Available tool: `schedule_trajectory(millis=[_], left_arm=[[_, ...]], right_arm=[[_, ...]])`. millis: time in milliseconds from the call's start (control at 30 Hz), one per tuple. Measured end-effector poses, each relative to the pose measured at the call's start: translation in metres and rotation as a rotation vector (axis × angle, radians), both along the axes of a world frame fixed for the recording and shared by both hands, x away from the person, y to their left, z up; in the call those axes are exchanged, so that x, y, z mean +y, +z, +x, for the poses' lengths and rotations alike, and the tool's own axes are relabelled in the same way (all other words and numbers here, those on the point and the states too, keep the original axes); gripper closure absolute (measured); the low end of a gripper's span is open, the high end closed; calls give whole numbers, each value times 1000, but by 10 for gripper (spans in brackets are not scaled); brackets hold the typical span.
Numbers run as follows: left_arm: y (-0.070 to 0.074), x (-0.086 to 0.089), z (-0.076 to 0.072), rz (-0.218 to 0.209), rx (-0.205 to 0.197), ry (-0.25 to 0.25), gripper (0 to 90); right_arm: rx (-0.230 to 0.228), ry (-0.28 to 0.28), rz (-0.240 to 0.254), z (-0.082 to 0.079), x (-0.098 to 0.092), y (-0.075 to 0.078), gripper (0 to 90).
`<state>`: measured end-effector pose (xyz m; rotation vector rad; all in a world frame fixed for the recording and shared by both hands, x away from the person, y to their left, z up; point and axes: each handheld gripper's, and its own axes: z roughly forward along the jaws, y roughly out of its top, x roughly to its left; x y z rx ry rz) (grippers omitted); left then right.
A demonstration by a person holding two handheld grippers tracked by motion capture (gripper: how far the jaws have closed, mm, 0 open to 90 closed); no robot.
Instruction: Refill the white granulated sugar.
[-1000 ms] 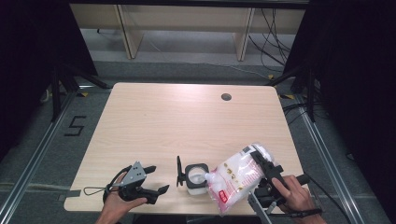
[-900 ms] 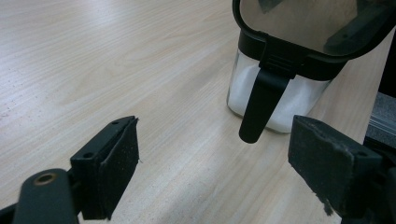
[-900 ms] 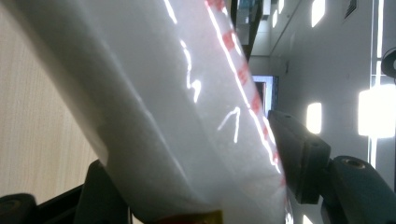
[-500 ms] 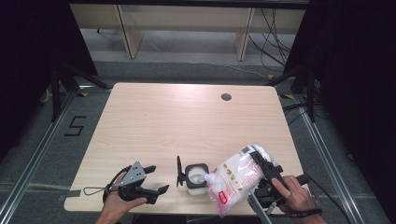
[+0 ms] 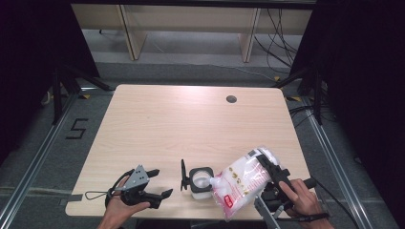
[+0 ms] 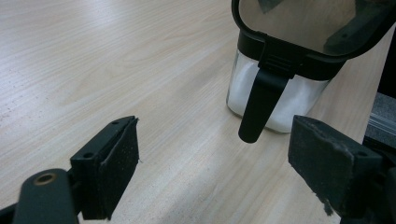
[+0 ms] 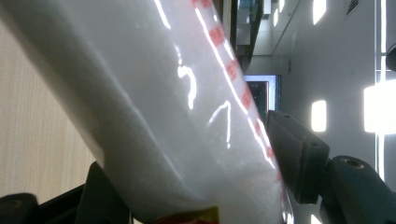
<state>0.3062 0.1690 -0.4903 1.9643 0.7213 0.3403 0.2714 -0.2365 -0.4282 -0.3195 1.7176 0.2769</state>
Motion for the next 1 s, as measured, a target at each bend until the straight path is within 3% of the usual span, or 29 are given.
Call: schedule_trajectory(millis=[67, 133, 167, 200, 233, 267, 400, 500, 600, 667, 733, 767, 833, 867, 1000], left_arm=[[-1, -1, 0, -22, 12, 4, 158], [0, 0, 0, -10, 0, -7, 158], [0, 0, 0, -13, 4, -1, 158], [0, 0, 0, -3, 4, 5, 158], [0, 0, 0, -4, 2, 3, 158], [0, -1, 0, -14, 5, 1, 158], [-1, -1, -1, -24, 15, 5, 158], [-1, -1, -1, -24, 14, 7, 158], [0, -1, -1, -21, 12, 3, 158], [0, -1, -1, -22, 12, 5, 158], [0, -1, -1, -23, 12, 7, 158], [0, -1, -1, -23, 13, 6, 158], [0, -1, -1, -22, 13, 5, 158], [0, -1, -1, -23, 13, 5, 158], [0, -1, -1, -24, 12, 7, 158]], right_arm=[[-4, -1, -8, 0, 0, 1, 414], [5, 6, 0, 1, -1, -1, 416], [21, -16, 31, 0, -2, -4, 417], [3, -5, -6, 1, -2, 0, 418], [6, -5, -7, 1, -2, -1, 419], [31, -14, 38, 1, -3, -5, 421], [9, -3, -25, 2, -3, -2, 432], [29, -13, -9, 2, -3, -6, 435], [-3, -5, -45, 1, -1, -3, 438], [9, -7, -22, 1, -1, -6, 440], [3, -9, -29, 0, -1, -5, 442], [-21, 7, -58, 0, 0, -3, 444], [-10, -9, -37, -1, 0, -6, 448], [-34, 10, -62, -1, 1, -3, 449], [-28, 3, -36, -3, 0, -5, 451]])
